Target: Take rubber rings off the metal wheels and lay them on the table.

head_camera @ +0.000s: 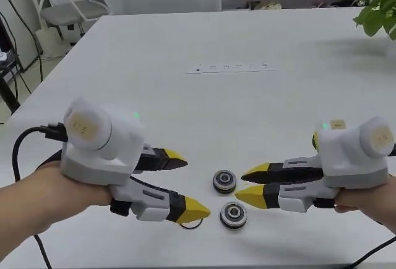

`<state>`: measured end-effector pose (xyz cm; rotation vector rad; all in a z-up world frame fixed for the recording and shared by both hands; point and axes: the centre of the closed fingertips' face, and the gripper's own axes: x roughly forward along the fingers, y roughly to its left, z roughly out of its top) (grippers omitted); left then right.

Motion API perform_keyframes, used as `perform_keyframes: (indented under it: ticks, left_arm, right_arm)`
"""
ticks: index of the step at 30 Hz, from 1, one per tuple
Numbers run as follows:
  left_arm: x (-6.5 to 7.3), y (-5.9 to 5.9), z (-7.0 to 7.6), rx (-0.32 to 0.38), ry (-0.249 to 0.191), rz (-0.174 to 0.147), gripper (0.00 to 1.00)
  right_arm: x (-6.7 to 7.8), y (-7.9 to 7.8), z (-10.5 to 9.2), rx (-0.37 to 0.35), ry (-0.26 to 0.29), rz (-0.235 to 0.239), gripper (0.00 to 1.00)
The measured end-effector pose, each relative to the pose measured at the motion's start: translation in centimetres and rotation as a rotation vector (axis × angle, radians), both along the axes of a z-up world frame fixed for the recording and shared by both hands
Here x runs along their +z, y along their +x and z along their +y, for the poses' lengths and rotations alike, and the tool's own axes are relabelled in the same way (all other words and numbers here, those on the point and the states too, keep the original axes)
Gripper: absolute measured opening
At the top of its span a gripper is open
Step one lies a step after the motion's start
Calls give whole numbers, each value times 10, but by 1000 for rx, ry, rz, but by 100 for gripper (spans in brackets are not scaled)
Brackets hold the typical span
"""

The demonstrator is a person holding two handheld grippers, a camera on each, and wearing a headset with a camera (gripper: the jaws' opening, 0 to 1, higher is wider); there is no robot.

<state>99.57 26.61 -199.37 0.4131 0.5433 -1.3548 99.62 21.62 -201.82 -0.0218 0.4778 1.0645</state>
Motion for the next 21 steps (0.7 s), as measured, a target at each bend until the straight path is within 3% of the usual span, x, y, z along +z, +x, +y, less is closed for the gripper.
perform_keyframes:
  ticks: [21]
  left_arm:
    - [-21, 2, -12, -33, 42, 28, 50]
  right_arm:
    - [-26, -9, -13, -4, -43, 32, 25]
